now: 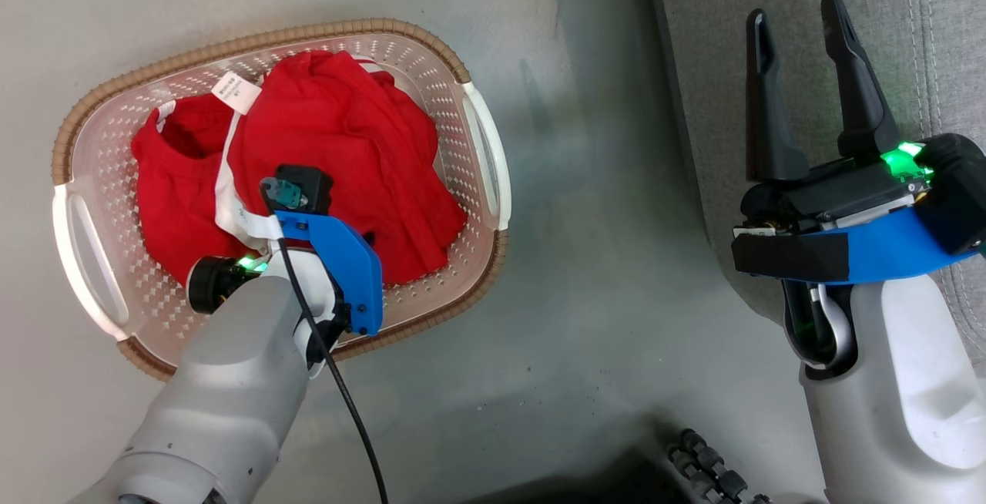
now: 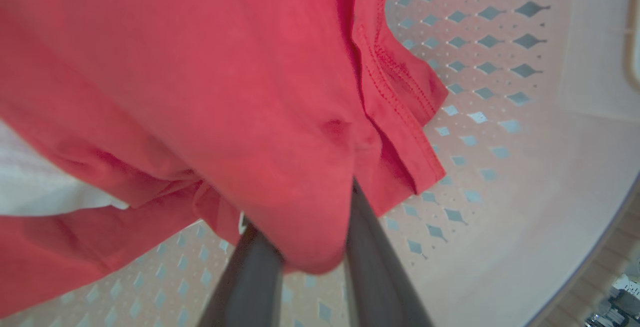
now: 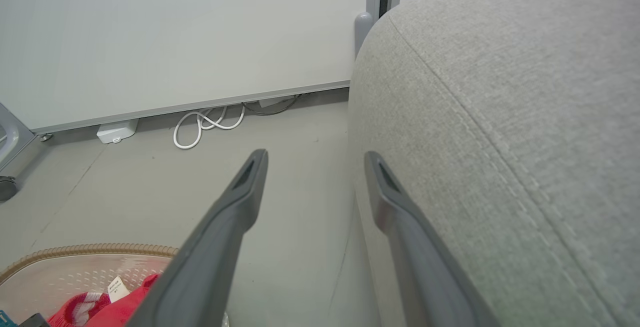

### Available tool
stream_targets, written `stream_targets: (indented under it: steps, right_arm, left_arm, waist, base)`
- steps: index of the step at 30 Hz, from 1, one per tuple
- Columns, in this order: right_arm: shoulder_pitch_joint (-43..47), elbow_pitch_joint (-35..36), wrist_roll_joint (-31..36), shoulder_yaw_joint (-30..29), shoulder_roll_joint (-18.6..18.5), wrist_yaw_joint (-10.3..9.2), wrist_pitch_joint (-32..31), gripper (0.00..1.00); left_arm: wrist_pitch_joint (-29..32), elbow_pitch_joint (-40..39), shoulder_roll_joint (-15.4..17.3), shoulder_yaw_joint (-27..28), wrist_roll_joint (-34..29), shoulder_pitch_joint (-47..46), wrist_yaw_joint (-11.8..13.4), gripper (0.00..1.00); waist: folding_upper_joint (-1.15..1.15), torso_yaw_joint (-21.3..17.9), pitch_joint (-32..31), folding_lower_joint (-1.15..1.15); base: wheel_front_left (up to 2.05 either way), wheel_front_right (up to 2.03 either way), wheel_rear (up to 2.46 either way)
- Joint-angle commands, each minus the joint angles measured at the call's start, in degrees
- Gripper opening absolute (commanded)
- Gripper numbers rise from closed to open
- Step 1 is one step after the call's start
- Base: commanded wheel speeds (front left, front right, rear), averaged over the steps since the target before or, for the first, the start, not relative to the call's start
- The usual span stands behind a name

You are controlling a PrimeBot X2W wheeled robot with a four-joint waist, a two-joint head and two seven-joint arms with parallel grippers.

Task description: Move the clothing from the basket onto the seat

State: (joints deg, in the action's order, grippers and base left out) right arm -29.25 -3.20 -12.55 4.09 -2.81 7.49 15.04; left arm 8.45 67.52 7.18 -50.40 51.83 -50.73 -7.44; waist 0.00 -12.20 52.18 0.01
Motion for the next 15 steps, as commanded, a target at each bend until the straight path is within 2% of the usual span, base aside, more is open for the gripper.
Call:
stream_targets:
  steps: [1,10,15]
  right_arm:
    - [-1.2,0.1,-0.1,-0.2,-0.1,0.01,0.2,1.0]
    - [-1.2,-0.7,-0.1,-0.1,-0.1,0.01,0.2,1.0]
    - [-0.5,-1.1,0.1,-0.1,-0.1,0.01,0.2,1.0]
  left_arm:
    - [-0.2,0.1,0.1,-0.6,0.1,-1.2,0.0,0.0]
    - [-2.3,-2.0,0.5,-4.4,1.6,-0.4,0.0,0.0]
    - [-5.8,-4.1,1.2,-6.2,3.1,0.7,0.0,0.0]
  waist:
    - [0.0,0.1,0.1,-0.01]
    - [0.0,0.7,-1.4,-0.01]
    - [0.0,1.6,-4.4,-0.01]
  base:
    - [0.0,0.0,0.0]
    - [0.0,0.0,0.0]
    - [0.0,0.0,0.0]
